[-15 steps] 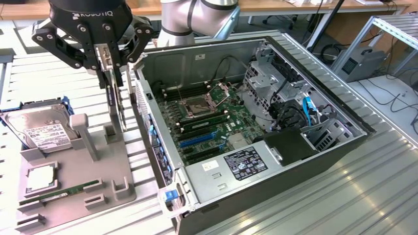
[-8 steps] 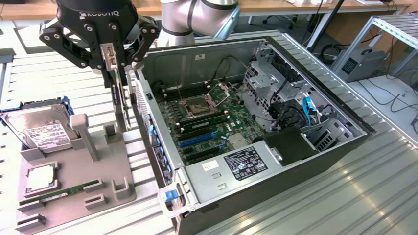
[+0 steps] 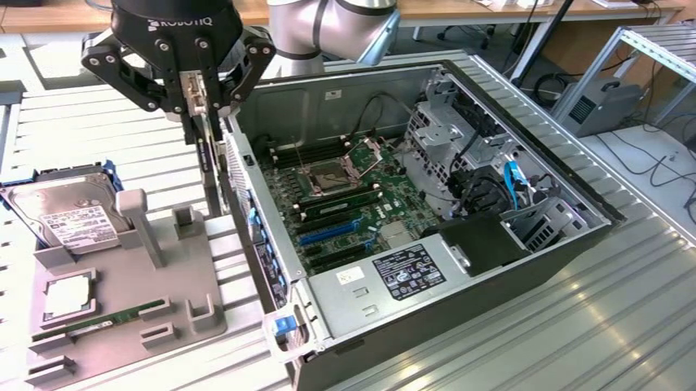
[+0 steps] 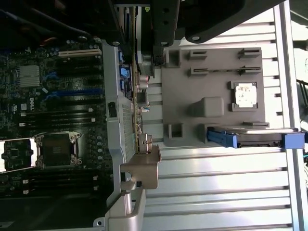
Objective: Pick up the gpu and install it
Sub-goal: 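Pick up the gpu and move the gpu toward the slot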
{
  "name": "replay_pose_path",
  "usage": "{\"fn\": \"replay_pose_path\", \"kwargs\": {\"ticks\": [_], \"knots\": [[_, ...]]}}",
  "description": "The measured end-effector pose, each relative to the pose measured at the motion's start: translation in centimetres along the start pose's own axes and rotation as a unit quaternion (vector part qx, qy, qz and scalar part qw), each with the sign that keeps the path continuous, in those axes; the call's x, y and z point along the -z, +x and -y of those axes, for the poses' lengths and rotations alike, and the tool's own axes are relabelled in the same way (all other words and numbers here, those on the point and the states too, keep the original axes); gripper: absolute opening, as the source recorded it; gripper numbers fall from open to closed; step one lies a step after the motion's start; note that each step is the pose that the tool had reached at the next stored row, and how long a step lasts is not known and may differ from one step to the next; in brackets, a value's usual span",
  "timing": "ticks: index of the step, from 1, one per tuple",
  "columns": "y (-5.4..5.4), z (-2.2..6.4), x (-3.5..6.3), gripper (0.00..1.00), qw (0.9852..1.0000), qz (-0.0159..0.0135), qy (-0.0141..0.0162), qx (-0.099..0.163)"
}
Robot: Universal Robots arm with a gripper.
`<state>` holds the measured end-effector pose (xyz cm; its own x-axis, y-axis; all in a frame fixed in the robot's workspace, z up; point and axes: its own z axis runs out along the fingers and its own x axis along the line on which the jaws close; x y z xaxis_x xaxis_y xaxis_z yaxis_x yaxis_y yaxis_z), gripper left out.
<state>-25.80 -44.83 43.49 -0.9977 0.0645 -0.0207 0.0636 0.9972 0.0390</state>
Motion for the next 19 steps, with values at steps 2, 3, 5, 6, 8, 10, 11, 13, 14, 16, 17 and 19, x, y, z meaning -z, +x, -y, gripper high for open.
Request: {"fn": "replay_pose_path", "kwargs": {"ticks": [2, 3, 5, 6, 8, 10, 11, 13, 14, 16, 17, 19], "knots": [[-0.2, -0.01, 0.00, 0.27, 1.0000, 0.0000, 0.0000, 0.000], [-0.2, -0.02, 0.00, 0.27, 1.0000, 0.0000, 0.0000, 0.000], [-0.4, -0.02, -0.01, 0.27, 1.0000, 0.0000, 0.0000, 0.000], [-0.4, -0.03, -0.01, 0.27, 1.0000, 0.0000, 0.0000, 0.000], [-0.6, -0.04, -0.01, 0.27, 1.0000, 0.0000, 0.0000, 0.000], [-0.7, -0.05, -0.01, 0.27, 1.0000, 0.0000, 0.0000, 0.000], [-0.7, -0.05, -0.02, 0.27, 1.0000, 0.0000, 0.0000, 0.000], [-0.9, -0.05, -0.02, 0.27, 1.0000, 0.0000, 0.0000, 0.000], [-0.9, -0.06, -0.02, 0.27, 1.0000, 0.0000, 0.0000, 0.000], [-1.0, -0.07, -0.02, 0.27, 1.0000, 0.0000, 0.0000, 0.000], [-1.1, -0.07, -0.02, 0.27, 1.0000, 0.0000, 0.0000, 0.000], [-1.2, -0.08, -0.03, 0.27, 1.0000, 0.0000, 0.0000, 0.000]]}}
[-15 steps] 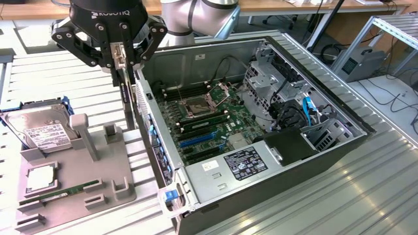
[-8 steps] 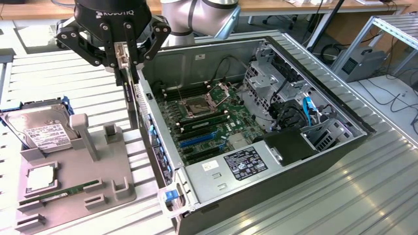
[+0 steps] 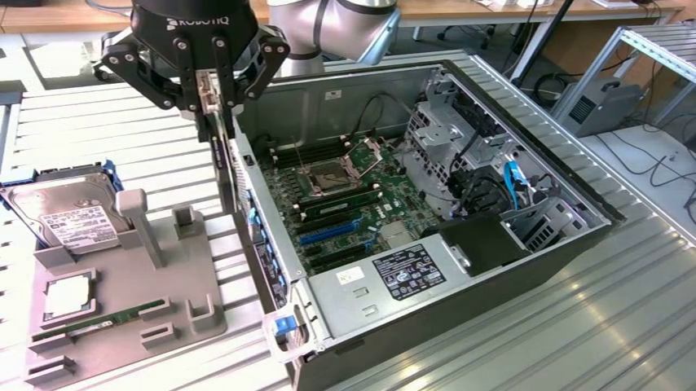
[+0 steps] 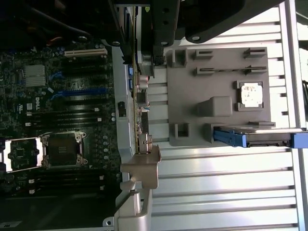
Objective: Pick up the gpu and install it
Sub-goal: 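Pick up the gpu and move the gpu toward the slot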
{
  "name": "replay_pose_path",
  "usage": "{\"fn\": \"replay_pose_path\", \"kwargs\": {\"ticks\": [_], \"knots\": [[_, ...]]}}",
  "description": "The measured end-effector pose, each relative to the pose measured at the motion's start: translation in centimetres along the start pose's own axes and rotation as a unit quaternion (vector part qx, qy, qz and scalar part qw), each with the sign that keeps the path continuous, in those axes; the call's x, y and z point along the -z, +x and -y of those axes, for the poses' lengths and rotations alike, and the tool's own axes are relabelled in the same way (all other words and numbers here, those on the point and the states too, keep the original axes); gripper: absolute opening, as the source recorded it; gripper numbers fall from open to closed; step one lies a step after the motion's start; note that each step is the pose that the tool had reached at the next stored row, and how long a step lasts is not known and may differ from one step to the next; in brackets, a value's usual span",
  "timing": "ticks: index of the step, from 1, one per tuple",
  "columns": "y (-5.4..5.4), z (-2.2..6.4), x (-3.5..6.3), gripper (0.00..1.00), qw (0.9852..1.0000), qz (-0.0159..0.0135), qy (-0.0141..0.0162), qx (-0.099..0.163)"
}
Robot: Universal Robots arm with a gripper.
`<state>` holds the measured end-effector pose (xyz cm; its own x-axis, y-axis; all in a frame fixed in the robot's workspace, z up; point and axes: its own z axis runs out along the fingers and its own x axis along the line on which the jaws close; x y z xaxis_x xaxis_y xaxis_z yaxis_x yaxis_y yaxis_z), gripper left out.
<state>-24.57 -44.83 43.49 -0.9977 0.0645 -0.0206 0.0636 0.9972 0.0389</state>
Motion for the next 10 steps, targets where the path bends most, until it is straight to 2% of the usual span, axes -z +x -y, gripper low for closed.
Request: {"fn": "replay_pose_path", "kwargs": {"ticks": [10], "knots": [[-0.84, -0.05, -0.02, 0.27, 1.0000, 0.0000, 0.0000, 0.000]]}}
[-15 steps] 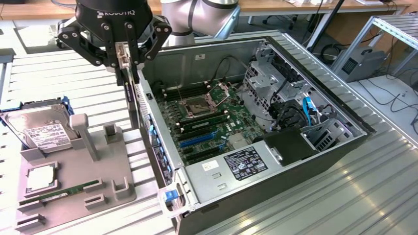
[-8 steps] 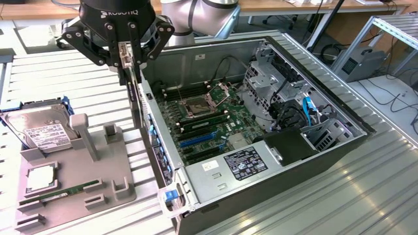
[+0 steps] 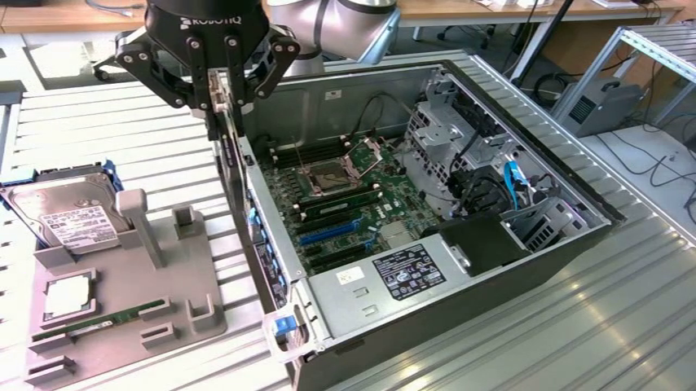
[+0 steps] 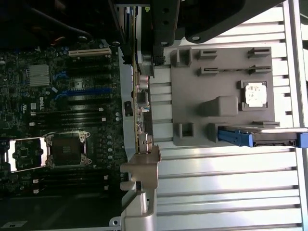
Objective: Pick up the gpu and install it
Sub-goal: 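Pick up the gpu and move the gpu toward the slot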
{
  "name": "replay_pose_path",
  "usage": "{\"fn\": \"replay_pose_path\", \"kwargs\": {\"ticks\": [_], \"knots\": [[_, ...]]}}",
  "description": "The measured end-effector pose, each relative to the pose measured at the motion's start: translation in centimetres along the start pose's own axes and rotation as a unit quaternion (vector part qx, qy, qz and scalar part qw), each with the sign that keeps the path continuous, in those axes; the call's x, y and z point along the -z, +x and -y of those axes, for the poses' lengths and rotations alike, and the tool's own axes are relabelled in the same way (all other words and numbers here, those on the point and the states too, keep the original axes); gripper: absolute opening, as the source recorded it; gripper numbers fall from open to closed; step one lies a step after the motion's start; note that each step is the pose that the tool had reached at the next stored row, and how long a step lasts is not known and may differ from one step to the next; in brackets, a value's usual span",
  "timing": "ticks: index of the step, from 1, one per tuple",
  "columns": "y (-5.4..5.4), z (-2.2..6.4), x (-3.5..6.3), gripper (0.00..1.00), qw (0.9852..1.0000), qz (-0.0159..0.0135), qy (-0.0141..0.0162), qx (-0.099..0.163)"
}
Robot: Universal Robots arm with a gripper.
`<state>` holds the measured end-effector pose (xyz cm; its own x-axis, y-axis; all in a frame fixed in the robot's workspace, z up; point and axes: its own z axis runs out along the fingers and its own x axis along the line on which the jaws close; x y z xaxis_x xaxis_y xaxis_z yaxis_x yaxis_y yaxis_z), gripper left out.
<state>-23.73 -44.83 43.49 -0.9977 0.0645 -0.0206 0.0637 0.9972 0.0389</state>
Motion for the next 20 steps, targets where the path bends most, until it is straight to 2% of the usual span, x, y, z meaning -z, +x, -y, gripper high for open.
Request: {"fn": "replay_pose_path", "kwargs": {"ticks": [20], "knots": [[-1.4, -0.09, -0.03, 0.27, 1.0000, 0.0000, 0.0000, 0.000]]}}
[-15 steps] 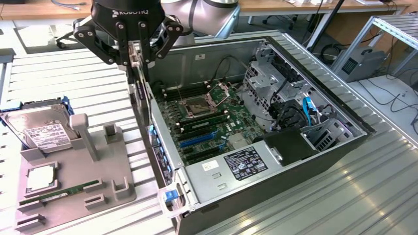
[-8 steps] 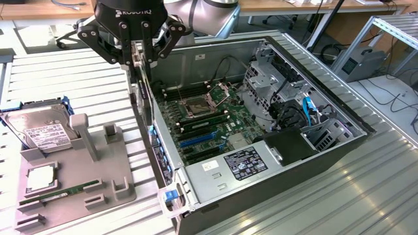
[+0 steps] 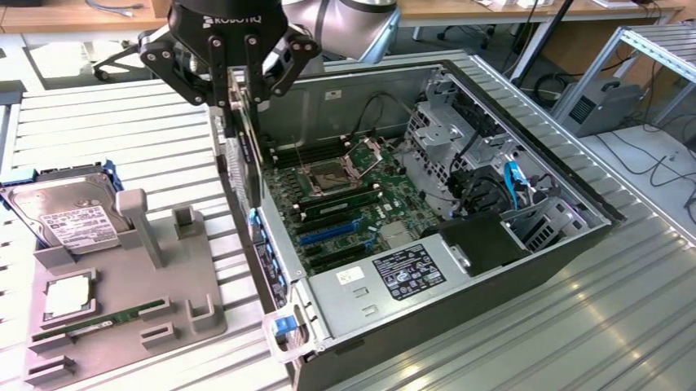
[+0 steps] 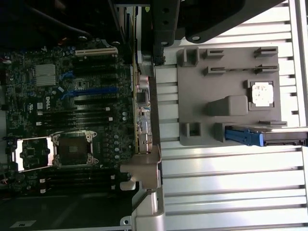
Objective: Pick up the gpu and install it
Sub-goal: 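Pick up the gpu and move the gpu toward the slot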
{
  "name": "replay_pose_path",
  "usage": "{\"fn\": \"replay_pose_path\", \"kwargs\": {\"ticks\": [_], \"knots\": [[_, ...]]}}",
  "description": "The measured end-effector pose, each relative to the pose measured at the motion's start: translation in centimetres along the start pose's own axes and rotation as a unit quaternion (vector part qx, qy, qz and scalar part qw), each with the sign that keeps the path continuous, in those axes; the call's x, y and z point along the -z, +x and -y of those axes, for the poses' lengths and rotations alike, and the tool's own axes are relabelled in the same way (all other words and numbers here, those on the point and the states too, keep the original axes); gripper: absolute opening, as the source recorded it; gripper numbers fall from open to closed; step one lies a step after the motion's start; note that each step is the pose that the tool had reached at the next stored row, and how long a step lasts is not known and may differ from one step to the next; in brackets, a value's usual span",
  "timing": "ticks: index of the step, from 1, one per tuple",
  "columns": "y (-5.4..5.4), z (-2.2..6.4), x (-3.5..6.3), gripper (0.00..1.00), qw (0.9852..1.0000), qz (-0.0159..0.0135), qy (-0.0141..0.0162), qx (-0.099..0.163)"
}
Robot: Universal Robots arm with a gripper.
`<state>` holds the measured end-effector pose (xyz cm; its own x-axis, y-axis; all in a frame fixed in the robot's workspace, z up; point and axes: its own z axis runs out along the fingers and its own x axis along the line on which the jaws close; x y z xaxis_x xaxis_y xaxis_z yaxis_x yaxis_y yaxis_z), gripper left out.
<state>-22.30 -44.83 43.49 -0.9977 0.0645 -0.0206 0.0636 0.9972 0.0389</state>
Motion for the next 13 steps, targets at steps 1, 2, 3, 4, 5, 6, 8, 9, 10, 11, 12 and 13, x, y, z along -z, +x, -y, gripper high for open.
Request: {"fn": "replay_pose_path", "kwargs": {"ticks": [1, 2, 3, 4, 5, 6, 8, 9, 10, 11, 12, 13], "knots": [[-0.07, -0.01, 0.00, 0.27, 1.0000, 0.0000, 0.0000, 0.000], [-0.16, -0.01, -0.01, 0.27, 1.0000, 0.0000, -0.0001, 0.000], [-0.22, -0.02, 0.00, 0.27, 1.0000, 0.0000, 0.0000, 0.000], [-0.30, -0.02, -0.01, 0.27, 1.0000, 0.0000, 0.0000, 0.000], [-0.36, -0.02, -0.01, 0.27, 1.0000, 0.0000, 0.0000, 0.000], [-0.43, -0.03, -0.01, 0.27, 1.0000, 0.0000, 0.0000, 0.000], [-0.57, -0.04, -0.01, 0.27, 1.0000, 0.0000, 0.0000, 0.000], [-0.64, -0.04, -0.02, 0.27, 1.0000, 0.0000, 0.0000, 0.000], [-0.70, -0.05, -0.02, 0.27, 1.0000, 0.0000, 0.0000, 0.000], [-0.77, -0.05, -0.02, 0.27, 1.0000, 0.0000, 0.0000, 0.000], [-0.83, -0.05, -0.02, 0.27, 1.0000, 0.0000, 0.0000, 0.000], [-0.90, -0.06, -0.02, 0.27, 1.0000, 0.0000, 0.0000, 0.000]]}}
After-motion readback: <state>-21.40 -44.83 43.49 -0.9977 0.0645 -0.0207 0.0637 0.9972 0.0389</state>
